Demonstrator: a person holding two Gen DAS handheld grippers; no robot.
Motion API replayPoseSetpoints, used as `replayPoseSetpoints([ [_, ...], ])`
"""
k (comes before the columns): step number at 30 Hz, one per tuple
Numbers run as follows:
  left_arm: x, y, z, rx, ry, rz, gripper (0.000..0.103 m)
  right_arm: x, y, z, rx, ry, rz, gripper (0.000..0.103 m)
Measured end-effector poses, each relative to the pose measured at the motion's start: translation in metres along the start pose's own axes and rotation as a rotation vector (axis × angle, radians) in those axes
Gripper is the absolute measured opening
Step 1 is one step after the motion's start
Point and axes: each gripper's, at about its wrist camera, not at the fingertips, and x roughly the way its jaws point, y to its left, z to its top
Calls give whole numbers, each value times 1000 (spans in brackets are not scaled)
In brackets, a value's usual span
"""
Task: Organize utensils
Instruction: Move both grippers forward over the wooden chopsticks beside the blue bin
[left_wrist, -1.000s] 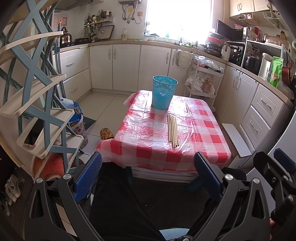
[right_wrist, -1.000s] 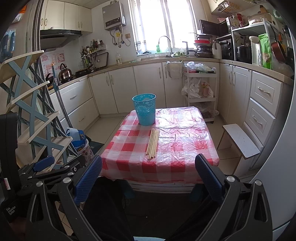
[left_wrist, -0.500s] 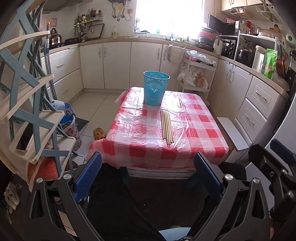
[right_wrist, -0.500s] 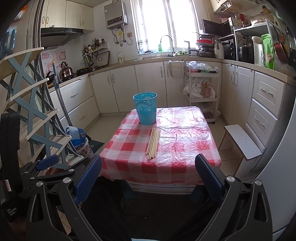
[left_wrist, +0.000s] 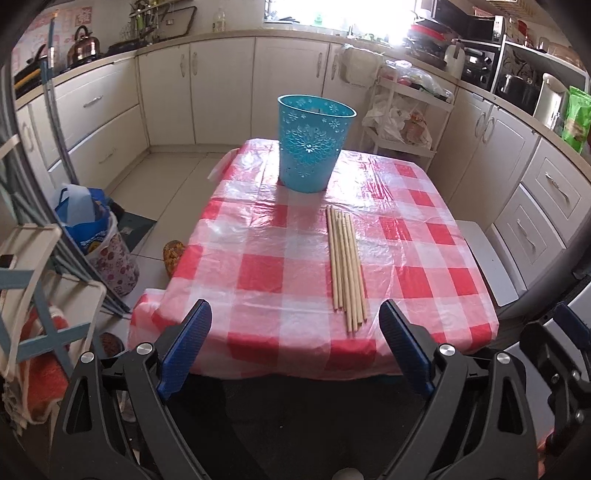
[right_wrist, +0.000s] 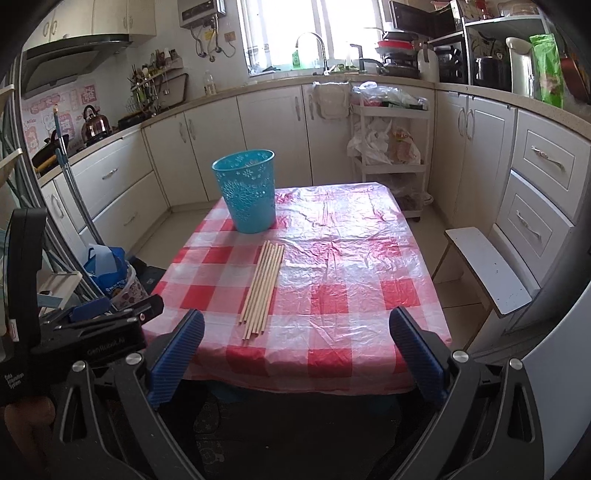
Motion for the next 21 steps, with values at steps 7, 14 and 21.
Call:
replayPoseSetpoints([
  [7,94,-30,44,61,49,30,88,60,-22,15,8,44,-38,96],
  [14,170,-34,68,60,96,78,88,116,-34,24,35,100,-30,96],
  [21,210,-24,71,70,130,109,88,155,-28,30,29,123,4,96],
])
